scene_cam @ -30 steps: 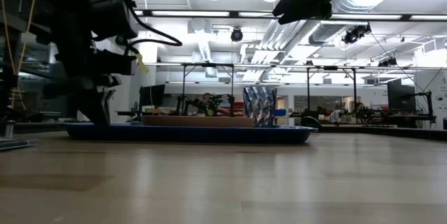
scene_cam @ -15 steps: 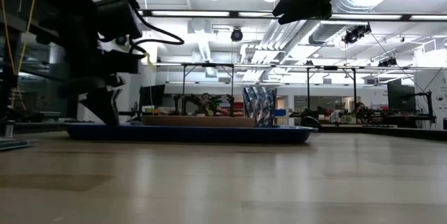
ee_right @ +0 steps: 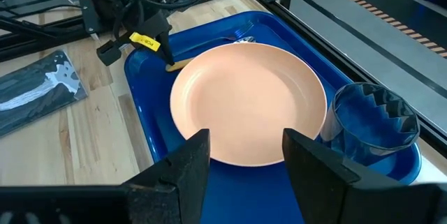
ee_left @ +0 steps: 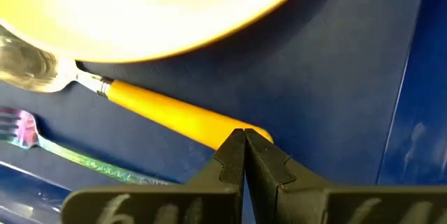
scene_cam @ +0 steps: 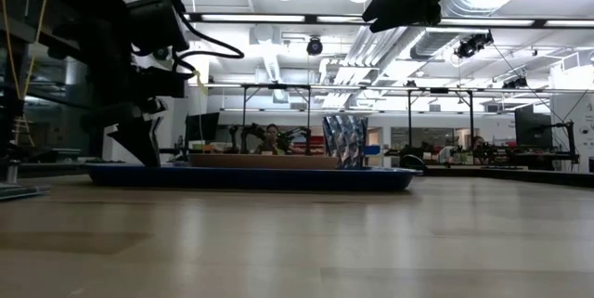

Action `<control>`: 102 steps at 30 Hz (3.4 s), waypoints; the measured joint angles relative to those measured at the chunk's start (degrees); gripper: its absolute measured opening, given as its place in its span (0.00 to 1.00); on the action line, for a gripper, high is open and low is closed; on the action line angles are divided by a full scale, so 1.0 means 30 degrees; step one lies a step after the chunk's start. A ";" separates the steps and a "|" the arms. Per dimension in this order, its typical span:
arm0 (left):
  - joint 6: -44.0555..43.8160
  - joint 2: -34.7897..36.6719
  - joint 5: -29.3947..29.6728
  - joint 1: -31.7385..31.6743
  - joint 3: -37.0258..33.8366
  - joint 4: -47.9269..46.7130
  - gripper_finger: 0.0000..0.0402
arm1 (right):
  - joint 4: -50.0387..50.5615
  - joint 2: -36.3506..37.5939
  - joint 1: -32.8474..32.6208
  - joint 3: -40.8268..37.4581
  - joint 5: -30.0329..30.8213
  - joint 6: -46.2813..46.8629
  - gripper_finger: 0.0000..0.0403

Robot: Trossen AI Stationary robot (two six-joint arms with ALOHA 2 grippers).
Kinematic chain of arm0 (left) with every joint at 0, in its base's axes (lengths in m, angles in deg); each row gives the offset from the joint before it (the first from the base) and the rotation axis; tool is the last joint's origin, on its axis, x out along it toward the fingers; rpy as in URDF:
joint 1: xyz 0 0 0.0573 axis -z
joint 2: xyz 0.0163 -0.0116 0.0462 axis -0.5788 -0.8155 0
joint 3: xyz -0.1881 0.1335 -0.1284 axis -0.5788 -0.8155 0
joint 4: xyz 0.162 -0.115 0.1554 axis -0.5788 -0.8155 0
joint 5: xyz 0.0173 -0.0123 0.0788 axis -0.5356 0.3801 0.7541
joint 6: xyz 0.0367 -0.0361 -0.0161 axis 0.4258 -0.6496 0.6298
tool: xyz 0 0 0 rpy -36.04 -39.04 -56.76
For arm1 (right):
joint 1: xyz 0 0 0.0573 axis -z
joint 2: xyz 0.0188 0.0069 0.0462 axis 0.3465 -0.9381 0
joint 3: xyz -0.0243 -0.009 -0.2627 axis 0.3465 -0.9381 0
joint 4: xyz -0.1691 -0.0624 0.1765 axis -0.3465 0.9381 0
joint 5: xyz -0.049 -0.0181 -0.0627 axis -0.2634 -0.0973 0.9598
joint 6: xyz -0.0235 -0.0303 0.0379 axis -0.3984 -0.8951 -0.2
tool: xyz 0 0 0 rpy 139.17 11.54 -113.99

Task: Pick and place plate/cup/fork/spoon on tray
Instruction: Put the orange spoon on the blue tray, then return to Home Position

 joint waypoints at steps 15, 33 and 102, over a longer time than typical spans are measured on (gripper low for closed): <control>-0.0170 0.0044 -0.1816 0.0097 0.0022 -0.1018 0.00 | -0.0007 0.0000 0.0004 0.0000 0.0029 0.0007 0.43; -0.0185 -0.1214 -0.2029 0.0100 0.0051 0.0862 0.00 | 0.0000 0.0000 0.0000 0.0000 0.0029 -0.0066 0.43; 0.0696 1.9556 -0.1085 0.2133 -0.5079 0.9781 0.00 | 0.0415 0.0000 -0.0015 0.0000 -0.0065 -0.0025 0.43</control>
